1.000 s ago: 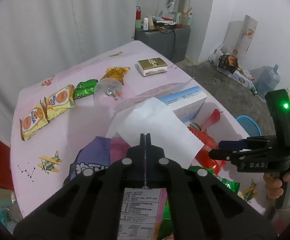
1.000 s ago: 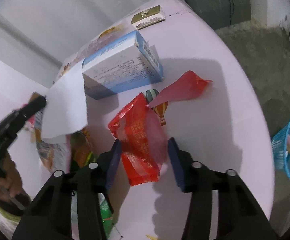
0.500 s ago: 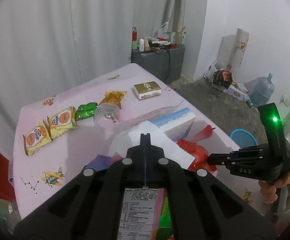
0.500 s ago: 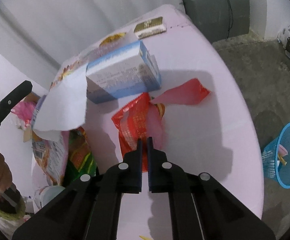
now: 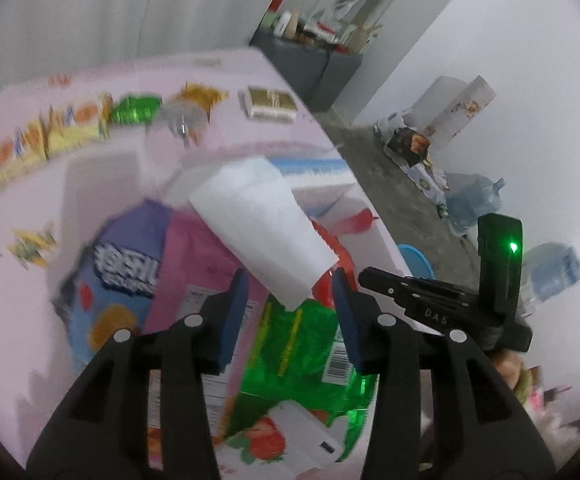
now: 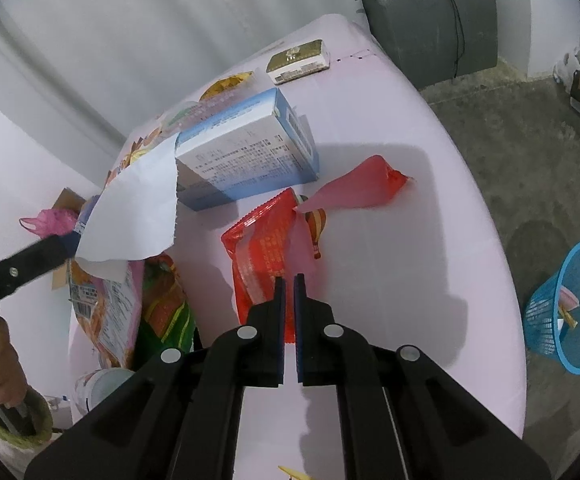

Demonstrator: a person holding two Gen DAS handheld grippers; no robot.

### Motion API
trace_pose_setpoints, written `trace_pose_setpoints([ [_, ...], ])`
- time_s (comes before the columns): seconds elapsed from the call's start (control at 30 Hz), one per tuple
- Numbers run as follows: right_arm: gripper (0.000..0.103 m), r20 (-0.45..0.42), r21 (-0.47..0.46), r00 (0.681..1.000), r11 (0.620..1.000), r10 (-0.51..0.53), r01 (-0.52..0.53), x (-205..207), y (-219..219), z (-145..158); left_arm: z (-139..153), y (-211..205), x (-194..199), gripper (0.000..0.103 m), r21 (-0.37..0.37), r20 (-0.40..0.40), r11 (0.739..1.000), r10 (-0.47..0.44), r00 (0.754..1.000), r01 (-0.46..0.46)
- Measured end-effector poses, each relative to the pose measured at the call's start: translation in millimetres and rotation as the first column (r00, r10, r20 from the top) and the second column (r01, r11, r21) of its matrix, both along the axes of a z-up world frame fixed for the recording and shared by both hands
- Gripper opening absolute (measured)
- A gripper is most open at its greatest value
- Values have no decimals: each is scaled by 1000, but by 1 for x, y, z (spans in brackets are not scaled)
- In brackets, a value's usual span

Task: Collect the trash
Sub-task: 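Lift the red bag with the right tool toward the wastebasket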

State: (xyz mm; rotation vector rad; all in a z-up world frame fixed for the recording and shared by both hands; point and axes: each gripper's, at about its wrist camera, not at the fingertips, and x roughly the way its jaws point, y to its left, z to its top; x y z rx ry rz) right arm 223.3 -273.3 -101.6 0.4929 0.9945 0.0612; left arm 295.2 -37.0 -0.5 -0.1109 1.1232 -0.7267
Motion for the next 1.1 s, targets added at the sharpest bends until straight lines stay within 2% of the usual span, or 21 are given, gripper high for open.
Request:
trace_pose_setpoints([
  [0.23, 6, -5, 43, 1000, 999, 15, -15, 3, -2, -1, -28, 5, 23, 40, -68, -173, 992, 93, 980, -106],
  [0.3, 12, -10, 49, 1000, 999, 24, -24, 5, -1, -2, -31, 5, 25, 38, -70, -185, 990, 105, 977, -119],
  [0.37, 32, -9, 40, 1000, 999, 21, -21, 8, 0, -3, -33, 5, 25, 38, -63, -183, 990, 113, 977, -126],
  [0.4, 36, -9, 27, 1000, 999, 22, -22, 10, 2, -3, -33, 6, 24, 34, -63, -181, 990, 116, 977, -129],
  [0.43, 39, -11, 21, 1000, 999, 24, -24, 12, 3, -4, -33, 6, 23, 25, -65, -177, 989, 119, 977, -132],
  [0.53, 40, -20, -1, 999, 999, 47, -47, 19, 12, -7, -34, 7, 23, 10, -73, -178, 988, 121, 977, -135],
  [0.63, 40, -37, -53, 997, 996, 68, -70, 27, 22, -11, -32, 9, 21, 1, -86, -158, 988, 116, 981, -131],
  [0.8, 37, -37, -148, 995, 985, 90, -94, 31, 34, -11, -20, 7, 13, 0, -114, -92, 988, 94, 991, -104],
  [0.9, 23, -38, -152, 994, 983, 102, -106, 31, 36, -12, -6, 5, 4, 0, -132, -19, 989, 72, 997, -74],
  [1.1, 12, -23, -127, 996, 988, 82, -84, 22, 34, -11, 25, 5, -15, 0, -167, 134, 986, 42, 990, -19],
])
